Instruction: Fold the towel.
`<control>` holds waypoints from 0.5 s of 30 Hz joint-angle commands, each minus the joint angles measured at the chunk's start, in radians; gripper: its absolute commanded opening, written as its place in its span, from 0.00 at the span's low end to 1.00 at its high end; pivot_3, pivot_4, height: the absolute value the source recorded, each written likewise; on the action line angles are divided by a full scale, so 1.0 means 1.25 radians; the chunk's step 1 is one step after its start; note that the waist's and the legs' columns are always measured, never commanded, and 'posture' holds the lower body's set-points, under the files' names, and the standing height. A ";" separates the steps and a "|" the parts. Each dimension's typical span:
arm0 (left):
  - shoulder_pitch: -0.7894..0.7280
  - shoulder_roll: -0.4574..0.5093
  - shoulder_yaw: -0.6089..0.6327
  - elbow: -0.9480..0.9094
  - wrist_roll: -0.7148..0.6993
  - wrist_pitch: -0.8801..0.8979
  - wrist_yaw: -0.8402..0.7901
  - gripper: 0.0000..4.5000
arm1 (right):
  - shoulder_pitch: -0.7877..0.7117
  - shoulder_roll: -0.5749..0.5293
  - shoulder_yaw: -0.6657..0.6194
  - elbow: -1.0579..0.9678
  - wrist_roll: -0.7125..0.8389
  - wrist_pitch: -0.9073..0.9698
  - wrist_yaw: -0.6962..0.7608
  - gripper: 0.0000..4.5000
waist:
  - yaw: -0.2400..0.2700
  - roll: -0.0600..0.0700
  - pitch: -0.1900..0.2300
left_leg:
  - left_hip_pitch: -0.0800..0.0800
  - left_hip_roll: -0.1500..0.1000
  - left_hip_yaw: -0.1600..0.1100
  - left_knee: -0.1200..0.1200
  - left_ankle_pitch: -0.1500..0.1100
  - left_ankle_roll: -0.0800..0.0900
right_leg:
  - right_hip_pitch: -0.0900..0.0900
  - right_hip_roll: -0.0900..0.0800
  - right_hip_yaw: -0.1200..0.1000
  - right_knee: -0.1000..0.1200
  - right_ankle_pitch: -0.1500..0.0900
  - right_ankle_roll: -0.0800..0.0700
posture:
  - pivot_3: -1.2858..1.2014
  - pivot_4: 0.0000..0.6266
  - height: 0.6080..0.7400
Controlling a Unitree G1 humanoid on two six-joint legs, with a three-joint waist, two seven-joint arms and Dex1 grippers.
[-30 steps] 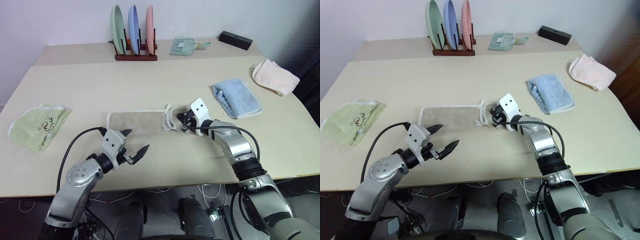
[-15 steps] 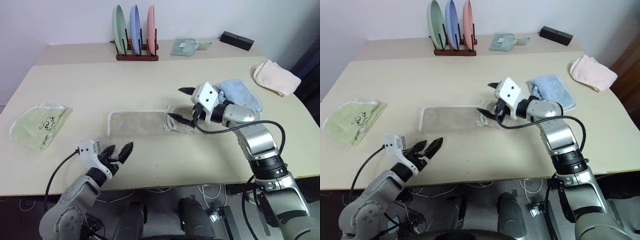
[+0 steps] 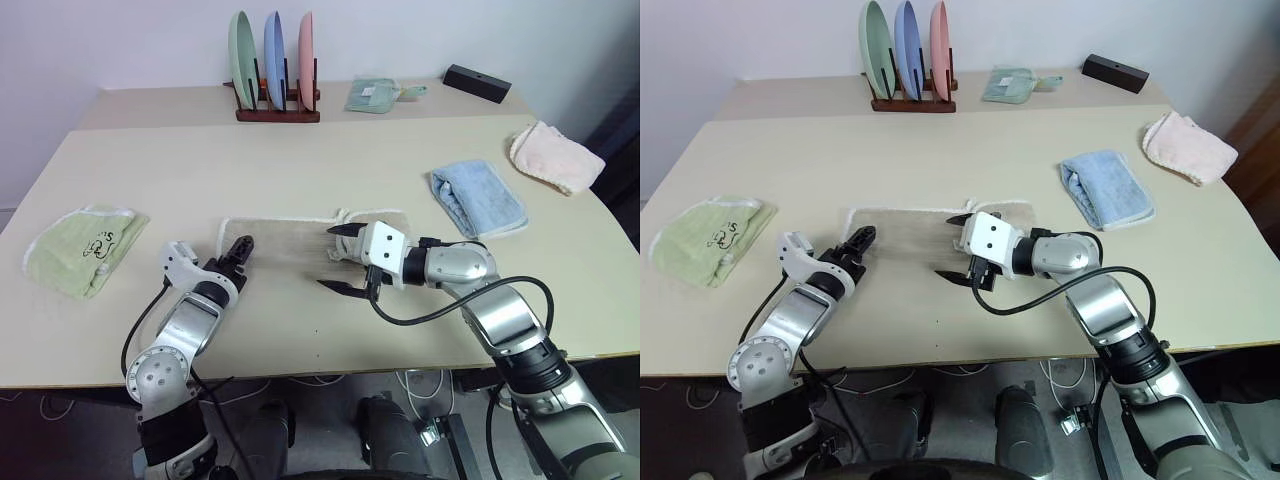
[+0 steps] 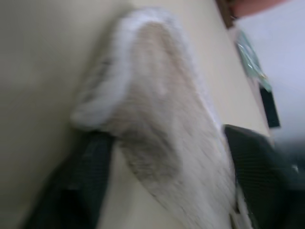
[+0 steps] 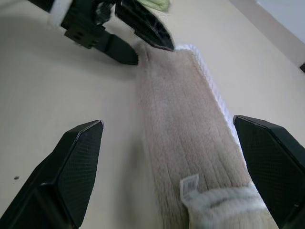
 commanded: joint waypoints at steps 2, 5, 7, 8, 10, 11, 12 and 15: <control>-0.008 0.028 0.023 0.028 -0.017 -0.042 0.004 0.26 | 0.025 -0.017 -0.019 -0.066 -0.006 0.001 -0.010 1.00 | 0.000 0.000 0.000 | 0.000 0.000 0.000 0.000 0.000 0.000 | 0.000 0.000 0.000 0.000 0.000 0.000 | 0.52 0.24 1.00; -0.014 0.047 0.029 0.019 -0.023 -0.079 -0.025 0.01 | 0.042 -0.024 -0.021 -0.085 -0.008 0.008 -0.015 1.00 | 0.000 0.000 0.000 | -0.001 0.000 0.000 0.000 0.000 0.000 | 0.000 0.000 0.000 -0.001 0.000 0.000 | 0.52 0.24 1.00; -0.017 0.092 0.032 -0.013 -0.005 -0.110 -0.085 0.01 | 0.052 -0.028 -0.024 -0.100 -0.006 0.018 -0.019 1.00 | -0.002 -0.001 0.001 | -0.001 0.000 0.000 0.000 0.000 0.000 | 0.000 0.000 0.000 -0.001 0.000 0.000 | 0.52 0.24 1.00; -0.016 0.126 0.030 -0.030 0.012 -0.121 -0.119 0.01 | 0.057 -0.030 -0.026 -0.106 -0.006 0.023 -0.021 1.00 | -0.002 -0.001 0.001 | -0.001 0.000 0.000 -0.001 0.000 0.000 | -0.001 0.000 0.000 -0.001 0.000 0.000 | 0.52 0.24 1.00; -0.010 0.187 0.029 -0.047 0.028 -0.126 -0.168 0.01 | 0.063 -0.035 -0.029 -0.112 -0.003 0.028 -0.023 1.00 | -0.003 -0.002 0.001 | -0.001 0.000 0.000 -0.002 0.000 0.000 | -0.002 0.001 0.000 -0.001 0.000 -0.001 | 0.52 0.24 1.00; -0.002 0.230 0.031 -0.055 0.040 -0.129 -0.202 0.01 | 0.066 -0.040 -0.030 -0.113 -0.004 0.028 -0.022 1.00 | -0.003 -0.002 0.001 | -0.001 0.000 0.000 -0.002 0.000 0.000 | -0.002 0.001 0.000 -0.002 0.000 -0.001 | 0.52 0.24 1.00; 0.003 0.267 0.035 -0.060 0.046 -0.129 -0.233 0.01 | 0.068 -0.043 -0.032 -0.111 -0.005 0.026 -0.021 1.00 | -0.002 -0.002 0.001 | -0.001 0.000 0.000 -0.002 0.000 0.000 | -0.002 0.001 0.000 -0.002 -0.001 -0.002 | 0.52 0.24 1.00; 0.013 0.383 0.017 -0.072 0.071 -0.117 -0.345 0.01 | 0.067 -0.047 -0.032 -0.100 -0.006 0.019 -0.017 1.00 | -0.002 -0.002 0.001 | -0.001 0.000 0.001 -0.002 0.000 0.000 | -0.001 0.000 0.000 -0.003 -0.002 -0.003 | 0.52 0.24 1.00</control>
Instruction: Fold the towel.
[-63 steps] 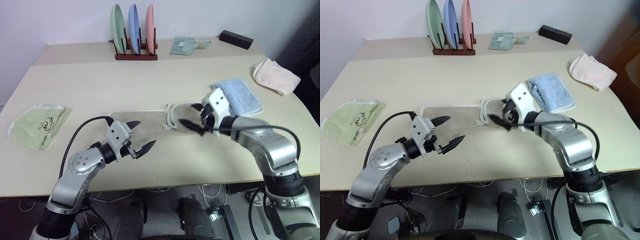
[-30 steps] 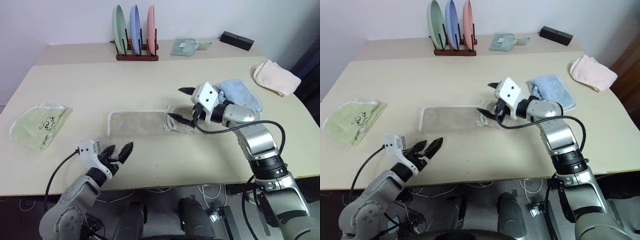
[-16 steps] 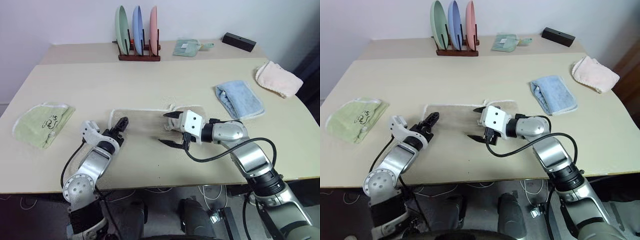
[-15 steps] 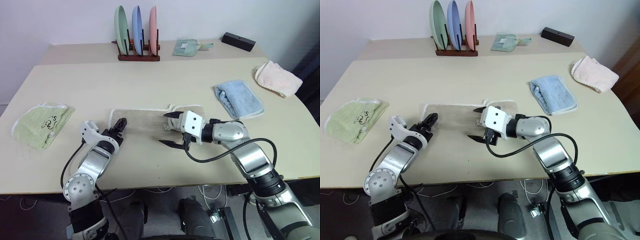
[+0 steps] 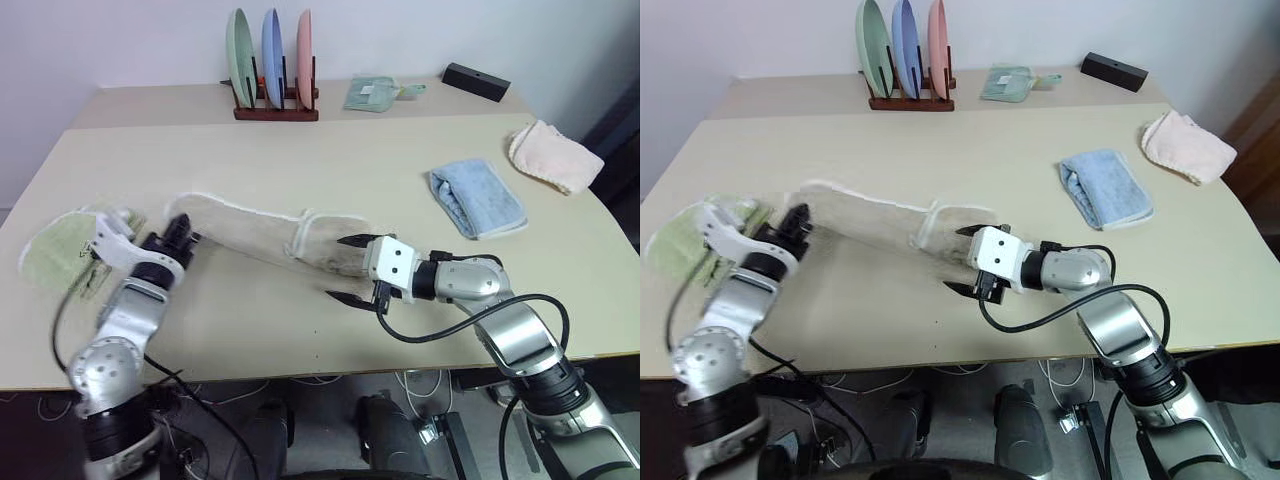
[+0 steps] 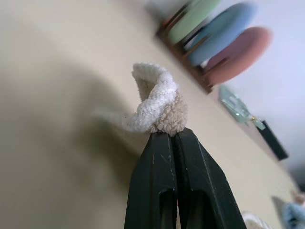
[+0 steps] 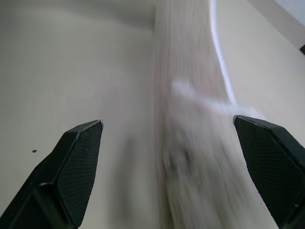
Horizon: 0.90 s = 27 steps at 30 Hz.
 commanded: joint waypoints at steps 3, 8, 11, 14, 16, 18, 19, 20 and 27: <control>-0.003 0.160 -0.079 -0.049 0.076 0.010 -0.199 0.01 | -0.015 -0.005 -0.018 -0.007 0.000 -0.019 0.000 1.00 | 0.002 0.000 0.000 | 0.000 0.000 0.000 0.000 0.000 0.000 | 0.000 0.000 0.000 -0.001 0.000 0.000 | 0.52 0.24 1.00; -0.083 0.244 -0.314 -0.065 0.237 0.001 -0.353 0.01 | -0.027 0.007 -0.006 0.013 -0.004 -0.027 -0.001 1.00 | 0.002 0.000 0.000 | -0.001 0.000 -0.001 0.000 0.000 0.000 | 0.002 0.000 0.000 -0.004 0.000 -0.001 | 0.52 0.24 1.00; -0.146 0.241 -0.477 -0.052 0.356 -0.026 -0.429 0.01 | -0.026 0.008 -0.004 0.020 -0.007 -0.033 -0.002 1.00 | 0.000 0.000 0.000 | -0.001 0.000 0.000 -0.001 0.000 0.000 | 0.002 0.000 0.000 -0.005 0.000 0.000 | 0.52 0.24 1.00; -0.188 0.206 -0.580 -0.012 0.437 -0.049 -0.473 0.01 | -0.021 0.005 -0.010 0.019 -0.010 -0.033 -0.007 1.00 | -0.003 0.000 0.000 | -0.001 0.000 0.000 -0.002 0.000 0.000 | 0.001 0.000 0.000 -0.006 0.001 0.001 | 0.52 0.24 1.00; -0.207 0.190 -0.625 0.011 0.486 -0.061 -0.496 0.01 | -0.015 0.001 -0.015 0.014 -0.013 -0.030 -0.011 1.00 | -0.005 0.000 0.000 | -0.001 0.000 0.000 -0.002 0.000 0.000 | 0.001 0.001 0.000 -0.006 0.002 0.003 | 0.52 0.24 1.00; -0.213 0.179 -0.654 0.028 0.518 -0.067 -0.522 0.01 | -0.004 -0.003 -0.024 0.002 -0.016 -0.022 -0.018 1.00 | -0.004 0.000 0.000 | -0.001 0.000 0.000 -0.002 0.000 0.000 | 0.000 0.001 0.000 -0.005 0.002 0.003 | 0.52 0.24 1.00; -0.214 0.173 -0.660 0.037 0.530 -0.067 -0.529 0.01 | 0.001 -0.005 -0.028 -0.003 -0.017 -0.018 -0.022 1.00 | -0.003 0.000 0.000 | -0.001 0.000 0.000 -0.002 0.000 0.000 | 0.000 0.001 0.000 -0.005 0.002 0.003 | 0.52 0.24 1.00; -0.213 0.168 -0.660 0.042 0.536 -0.066 -0.537 0.01 | 0.006 -0.008 -0.033 -0.009 -0.016 -0.015 -0.025 1.00 | -0.002 0.000 0.000 | -0.001 0.000 0.000 -0.002 0.000 0.000 | 0.000 0.001 0.000 -0.005 0.002 0.003 | 0.52 0.24 1.00; -0.185 0.162 -0.642 0.013 0.527 -0.049 -0.609 0.01 | 0.028 -0.018 -0.046 -0.024 -0.021 -0.005 -0.038 1.00 | -0.002 0.000 0.000 | -0.002 0.000 0.000 -0.002 0.000 0.000 | 0.000 0.001 0.000 -0.006 0.002 0.003 | 0.52 0.24 1.00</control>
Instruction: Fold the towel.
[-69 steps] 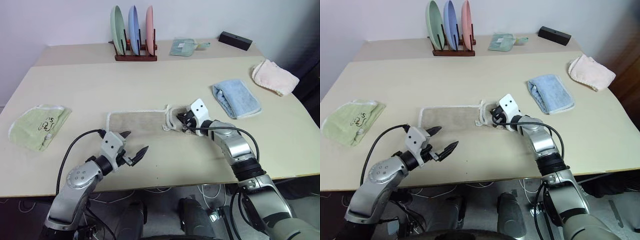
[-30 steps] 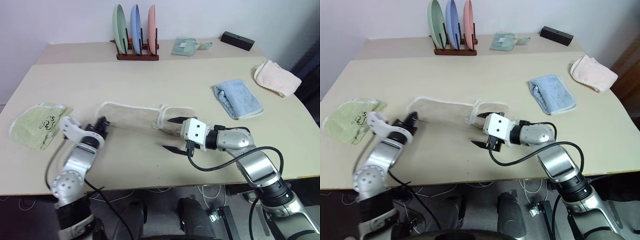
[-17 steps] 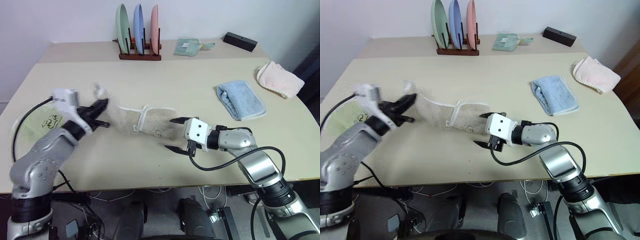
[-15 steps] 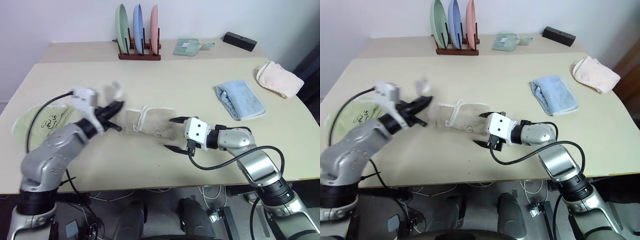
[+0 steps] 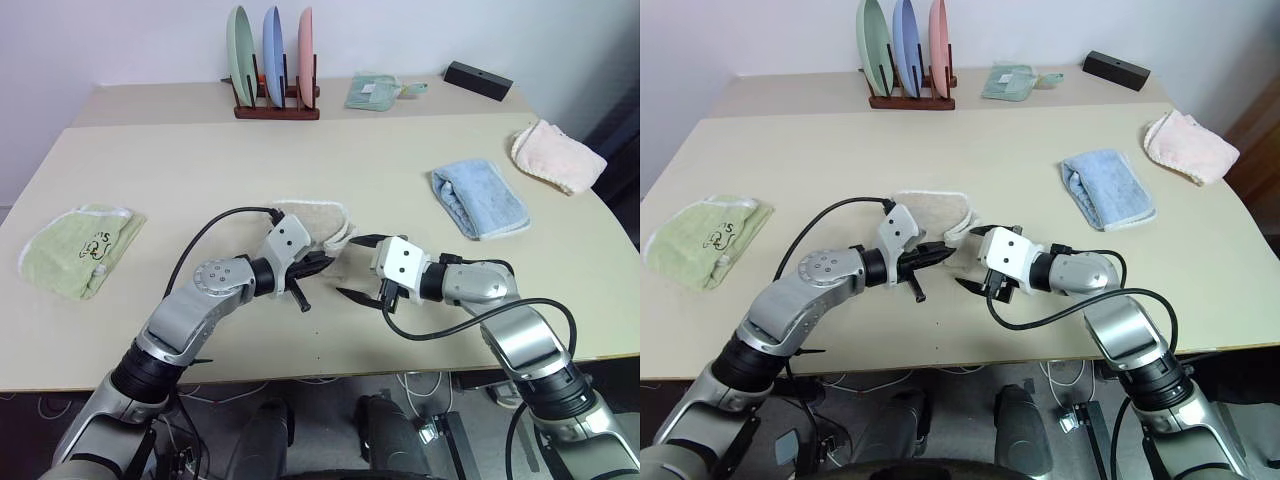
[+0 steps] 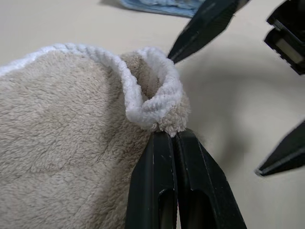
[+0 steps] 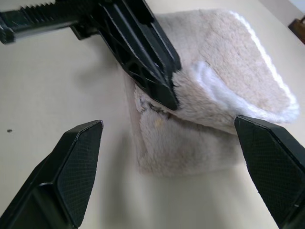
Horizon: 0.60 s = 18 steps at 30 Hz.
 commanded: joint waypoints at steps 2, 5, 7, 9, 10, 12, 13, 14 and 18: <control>0.026 0.009 0.032 -0.062 -0.023 0.011 -0.050 0.20 | -0.006 -0.005 -0.022 -0.025 -0.008 -0.004 -0.015 1.00 | -0.002 0.000 0.000 | 0.000 0.000 0.000 0.000 0.000 0.000 | 0.000 0.000 0.000 0.000 0.000 0.000 | 0.52 0.24 1.00; 0.039 0.012 0.057 -0.082 -0.030 0.022 -0.057 0.54 | -0.018 -0.003 -0.029 -0.005 -0.014 -0.008 -0.024 1.00 | 0.000 0.000 0.000 | 0.000 0.000 0.000 0.000 0.000 0.000 | 0.000 0.000 0.000 0.000 0.000 0.000 | 0.52 0.24 1.00; 0.060 0.024 0.121 -0.117 -0.086 0.050 -0.068 0.76 | -0.036 -0.003 -0.058 0.013 0.009 0.004 -0.023 0.88 | -0.002 0.000 0.000 | 0.000 0.000 0.000 0.000 0.000 0.000 | 0.000 0.000 0.000 0.000 0.000 0.000 | 0.52 0.24 1.00; 0.097 0.047 0.202 -0.152 -0.165 0.095 -0.087 0.87 | -0.049 -0.012 -0.087 0.022 0.038 0.019 -0.008 0.70 | -0.002 0.000 0.000 | 0.000 0.000 0.000 0.000 0.000 0.000 | 0.000 0.000 0.000 0.001 0.000 0.000 | 0.52 0.24 1.00; 0.120 0.060 0.242 -0.171 -0.197 0.104 -0.098 0.85 | -0.054 -0.018 -0.097 0.025 0.046 0.021 -0.001 0.59 | -0.004 0.000 0.000 | 0.000 0.000 0.000 0.000 0.000 0.000 | 0.000 0.000 0.000 0.001 0.000 0.000 | 0.52 0.24 1.00; 0.152 0.067 0.320 -0.190 -0.260 0.124 -0.089 0.71 | -0.066 -0.021 -0.112 0.035 0.056 0.023 0.001 0.36 | -0.003 0.000 0.000 | 0.000 0.000 0.000 0.000 0.000 0.000 | -0.001 0.000 0.000 0.001 0.000 0.000 | 0.52 0.24 1.00; 0.156 0.068 0.345 -0.193 -0.275 0.129 -0.081 0.60 | -0.073 -0.017 -0.118 0.041 0.060 0.025 -0.002 0.25 | -0.002 0.000 0.000 | 0.000 0.000 0.000 0.000 0.000 0.000 | -0.001 0.000 0.000 0.001 0.000 0.000 | 0.52 0.24 1.00; 0.158 0.069 0.358 -0.194 -0.284 0.134 -0.076 0.48 | -0.078 -0.014 -0.121 0.046 0.062 0.027 -0.004 0.13 | -0.001 0.000 0.000 | 0.000 0.000 0.000 0.000 0.000 0.000 | 0.000 0.000 0.000 0.001 0.000 0.000 | 0.52 0.24 1.00; 0.108 0.050 0.343 -0.127 -0.165 0.079 0.017 0.04 | -0.134 0.048 -0.126 0.053 0.103 0.084 -0.035 0.00 | 0.002 0.000 0.000 | 0.000 0.000 0.000 0.001 0.000 0.000 | 0.001 0.000 0.000 0.001 0.000 0.000 | 0.52 0.24 1.00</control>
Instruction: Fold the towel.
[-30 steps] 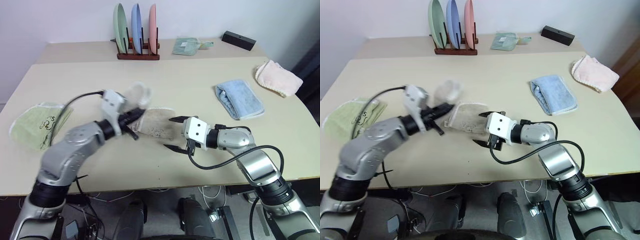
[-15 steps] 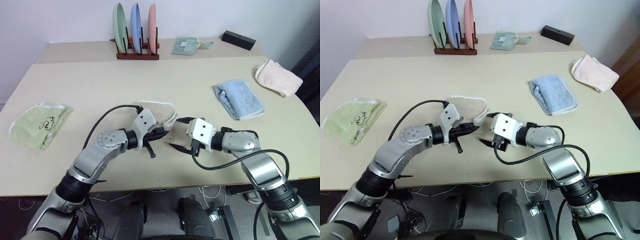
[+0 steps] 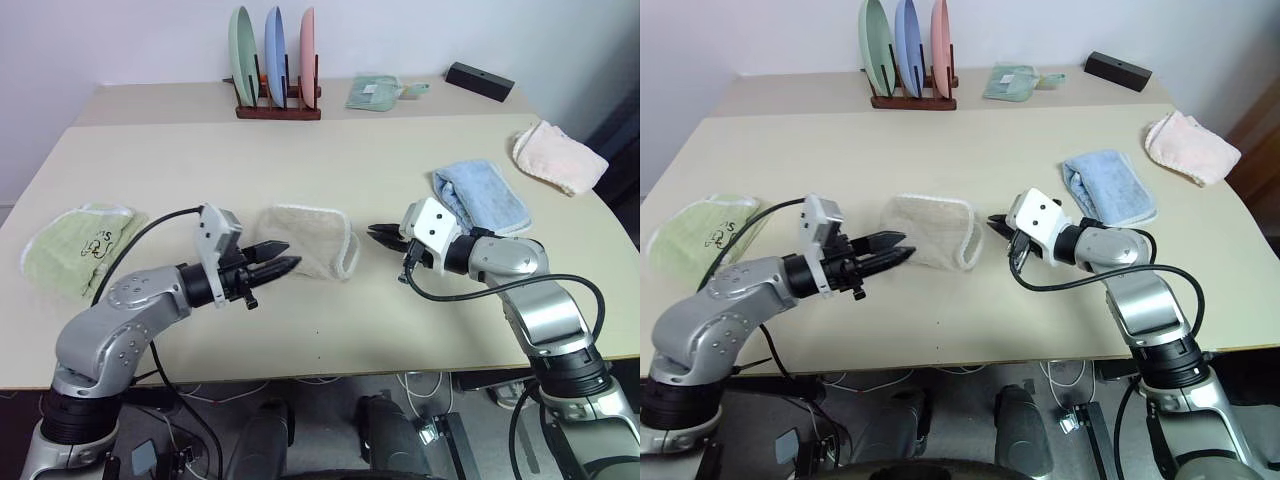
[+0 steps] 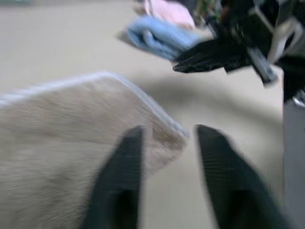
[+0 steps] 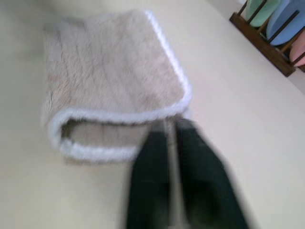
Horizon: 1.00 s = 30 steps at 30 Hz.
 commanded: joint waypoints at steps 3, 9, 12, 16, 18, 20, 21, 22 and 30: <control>-0.122 -0.053 -0.078 0.131 0.209 -0.094 0.145 0.04 | -0.104 0.114 0.012 0.015 0.038 0.081 -0.065 0.00 | -0.001 0.000 0.000 | 0.001 0.000 0.000 0.000 0.000 0.000 | 0.000 0.000 0.000 0.001 0.001 -0.001 | 0.52 0.24 1.00; -0.207 -0.170 -0.170 0.390 0.350 -0.200 0.190 0.04 | -0.159 0.255 0.046 0.210 0.026 0.102 -0.127 0.00 | -0.002 0.000 0.000 | 0.000 0.000 0.000 -0.001 0.000 -0.001 | -0.001 0.000 0.000 0.001 0.002 0.001 | 0.52 0.24 1.00; -0.186 -0.192 -0.208 0.448 0.392 -0.252 0.162 0.04 | -0.126 0.263 0.094 0.293 -0.020 0.061 -0.127 0.00 | -0.004 0.000 0.000 | 0.000 0.000 0.000 -0.001 0.000 -0.001 | -0.001 0.000 0.000 0.000 0.002 0.001 | 0.52 0.24 1.00; -0.161 -0.203 -0.235 0.523 0.455 -0.324 0.159 0.04 | -0.088 0.260 0.129 0.375 -0.066 0.007 -0.136 0.00 | -0.003 0.002 -0.002 | 0.000 0.000 0.000 -0.001 0.000 -0.001 | -0.002 0.000 0.000 0.001 0.002 0.001 | 0.52 0.24 1.00; -0.152 -0.217 -0.227 0.552 0.464 -0.351 0.164 0.04 | -0.076 0.261 0.124 0.391 -0.074 -0.007 -0.146 0.00 | -0.003 0.002 -0.002 | 0.003 0.000 0.001 -0.001 0.000 -0.001 | 0.001 0.000 0.000 0.001 0.002 0.001 | 0.52 0.24 1.00; -0.143 -0.237 -0.205 0.563 0.452 -0.371 0.167 0.04 | -0.069 0.261 0.113 0.380 -0.072 -0.016 -0.153 0.00 | -0.002 0.003 -0.003 | 0.006 0.000 0.000 -0.001 0.000 0.000 | 0.005 0.000 0.000 0.001 0.002 0.001 | 0.52 0.24 1.00; -0.137 -0.247 -0.192 0.555 0.442 -0.382 0.167 0.04 | -0.068 0.260 0.104 0.362 -0.066 -0.021 -0.152 0.00 | -0.002 0.003 -0.003 | 0.008 0.000 0.000 -0.001 0.000 0.000 | 0.006 0.000 0.000 0.000 0.002 0.001 | 0.52 0.24 1.00; -0.130 -0.257 -0.174 0.540 0.426 -0.388 0.164 0.04 | -0.067 0.259 0.093 0.339 -0.056 -0.023 -0.150 0.00 | -0.002 0.003 -0.003 | 0.009 0.000 0.000 -0.001 0.000 0.000 | 0.008 0.000 0.000 0.000 0.002 0.001 | 0.52 0.24 1.00; -0.056 -0.225 -0.056 0.296 0.322 -0.369 0.120 0.03 | -0.046 0.177 -0.021 0.072 0.113 0.206 -0.079 0.25 | -0.006 0.003 -0.003 | 0.003 0.000 0.000 -0.001 0.000 0.000 | 0.001 0.000 0.001 0.002 0.002 0.002 | 0.52 0.24 1.00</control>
